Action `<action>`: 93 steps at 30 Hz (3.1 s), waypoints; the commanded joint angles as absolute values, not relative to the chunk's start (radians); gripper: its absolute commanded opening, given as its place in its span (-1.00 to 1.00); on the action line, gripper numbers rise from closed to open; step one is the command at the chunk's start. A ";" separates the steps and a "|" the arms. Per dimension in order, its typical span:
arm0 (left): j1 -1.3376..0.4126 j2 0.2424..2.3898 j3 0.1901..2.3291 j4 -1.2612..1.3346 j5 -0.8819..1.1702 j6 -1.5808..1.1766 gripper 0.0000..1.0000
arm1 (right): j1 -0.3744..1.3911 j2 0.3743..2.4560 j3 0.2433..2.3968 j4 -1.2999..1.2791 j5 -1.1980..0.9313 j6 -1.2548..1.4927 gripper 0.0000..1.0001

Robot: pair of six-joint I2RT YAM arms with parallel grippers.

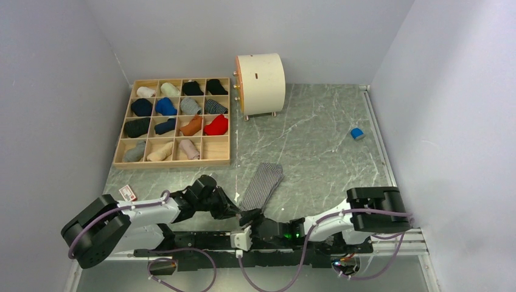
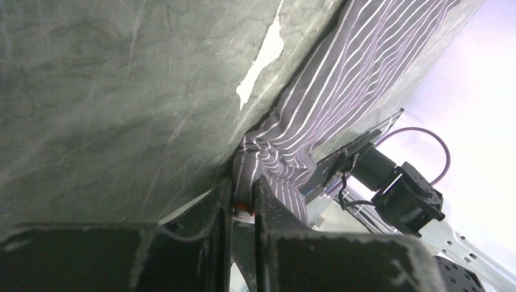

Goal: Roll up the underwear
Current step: Roll the underwear to the center of the board.

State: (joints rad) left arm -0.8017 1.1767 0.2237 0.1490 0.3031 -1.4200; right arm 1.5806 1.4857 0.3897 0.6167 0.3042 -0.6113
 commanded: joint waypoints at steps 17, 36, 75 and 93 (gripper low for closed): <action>-0.805 1.151 0.226 0.044 0.221 -1.412 -0.90 | 1.649 1.601 0.369 0.705 0.590 -0.662 -0.15; -0.805 1.086 0.247 -0.022 0.204 -1.415 -0.44 | 1.623 1.613 0.382 0.703 0.438 -0.438 -1.00; -0.802 0.861 0.289 -0.117 0.128 -1.081 0.18 | 0.923 2.034 0.102 1.735 -0.355 1.120 -1.00; -0.804 0.924 0.314 -0.035 0.207 -0.814 -0.16 | 0.815 2.178 0.060 1.793 -0.386 1.293 -1.00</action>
